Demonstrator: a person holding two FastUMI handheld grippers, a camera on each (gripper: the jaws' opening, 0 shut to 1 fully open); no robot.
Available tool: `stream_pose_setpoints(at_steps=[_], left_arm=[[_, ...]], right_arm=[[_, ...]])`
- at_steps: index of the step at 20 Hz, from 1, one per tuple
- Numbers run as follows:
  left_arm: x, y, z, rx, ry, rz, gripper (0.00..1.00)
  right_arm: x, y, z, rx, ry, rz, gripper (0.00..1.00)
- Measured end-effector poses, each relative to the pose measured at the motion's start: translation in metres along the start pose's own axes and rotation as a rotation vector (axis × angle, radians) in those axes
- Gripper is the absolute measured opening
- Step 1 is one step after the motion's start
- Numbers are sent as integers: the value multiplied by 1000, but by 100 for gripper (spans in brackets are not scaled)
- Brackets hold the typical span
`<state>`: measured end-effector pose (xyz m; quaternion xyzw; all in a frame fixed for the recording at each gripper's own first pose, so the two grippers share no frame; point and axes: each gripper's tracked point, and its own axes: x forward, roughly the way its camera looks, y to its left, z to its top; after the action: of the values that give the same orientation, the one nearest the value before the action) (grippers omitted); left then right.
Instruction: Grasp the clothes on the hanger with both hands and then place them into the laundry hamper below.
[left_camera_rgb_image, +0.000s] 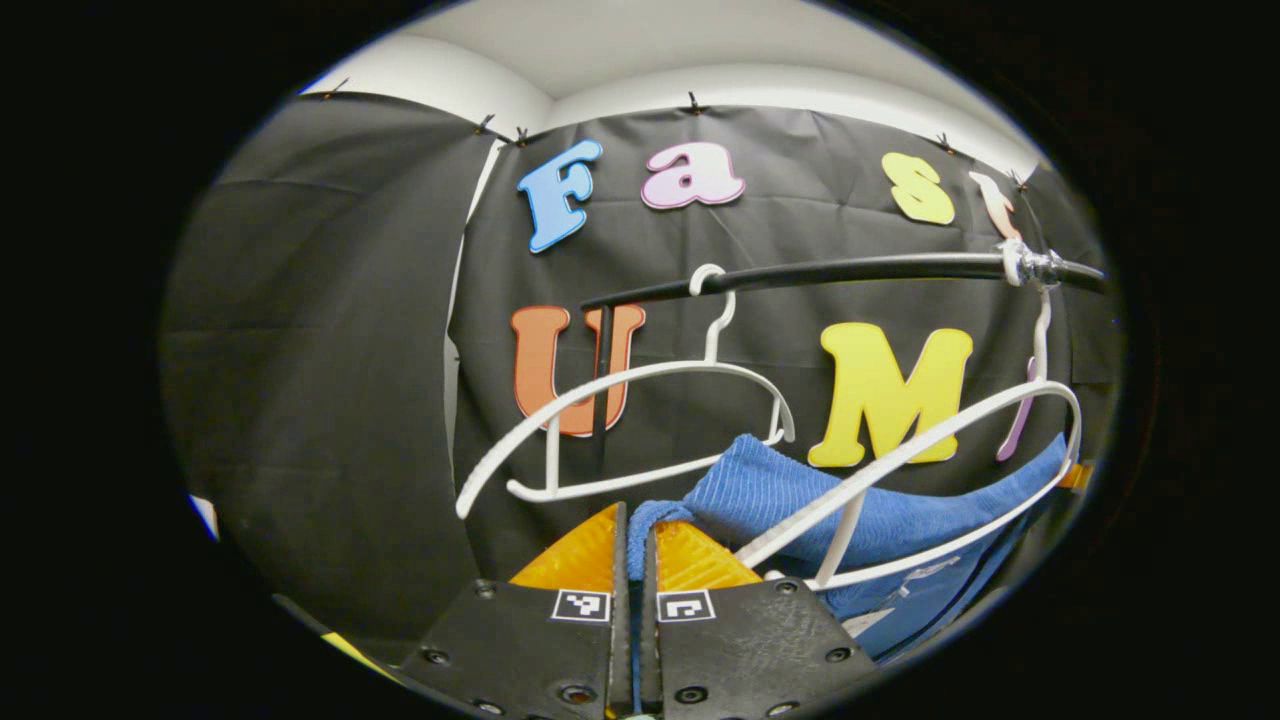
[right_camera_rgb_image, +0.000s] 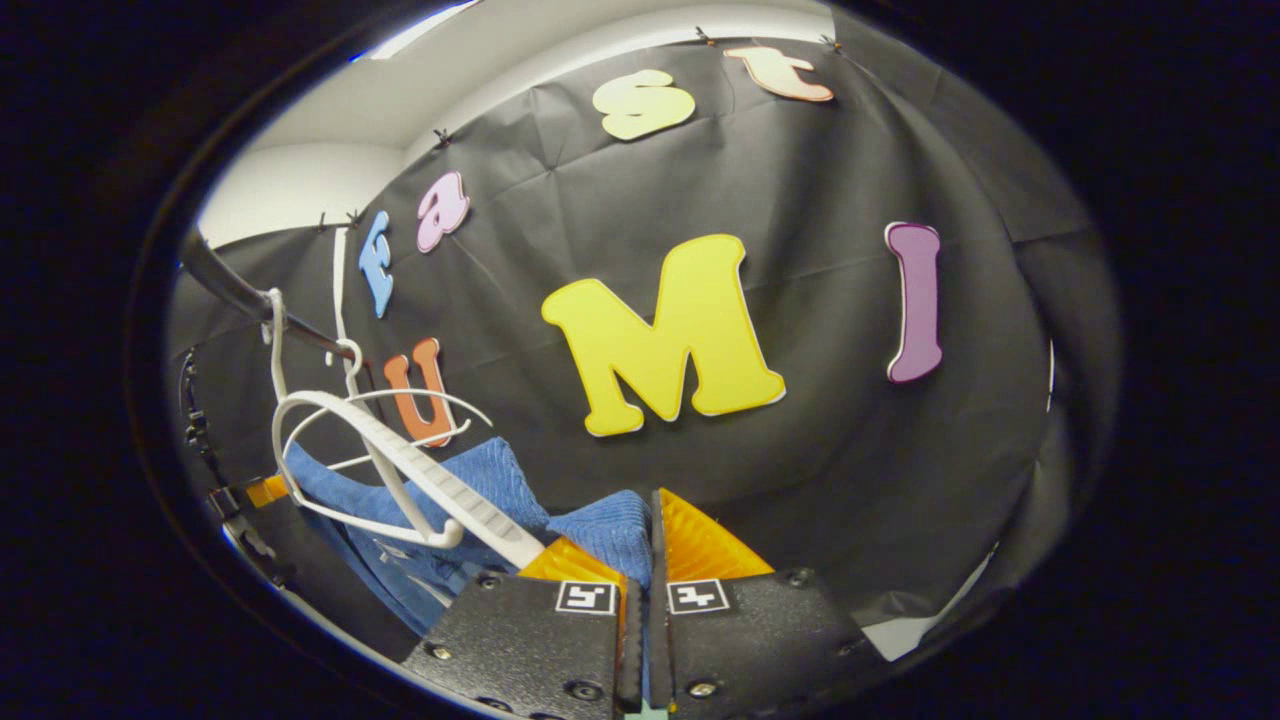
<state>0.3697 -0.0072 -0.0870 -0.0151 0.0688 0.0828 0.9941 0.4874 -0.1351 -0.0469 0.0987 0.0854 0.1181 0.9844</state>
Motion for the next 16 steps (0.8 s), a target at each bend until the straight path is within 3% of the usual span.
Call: stream_pose_setpoints(at_steps=[7, 16], left_arm=[[-14, 11, -37, -30, 70, 31, 4], [-46, 19, -88, 22, 156, 40, 3]], right_arm=[[-12, 6, -39, -20, 55, 1, 6], [-37, -3, -104, -48, 158, -35, 6]])
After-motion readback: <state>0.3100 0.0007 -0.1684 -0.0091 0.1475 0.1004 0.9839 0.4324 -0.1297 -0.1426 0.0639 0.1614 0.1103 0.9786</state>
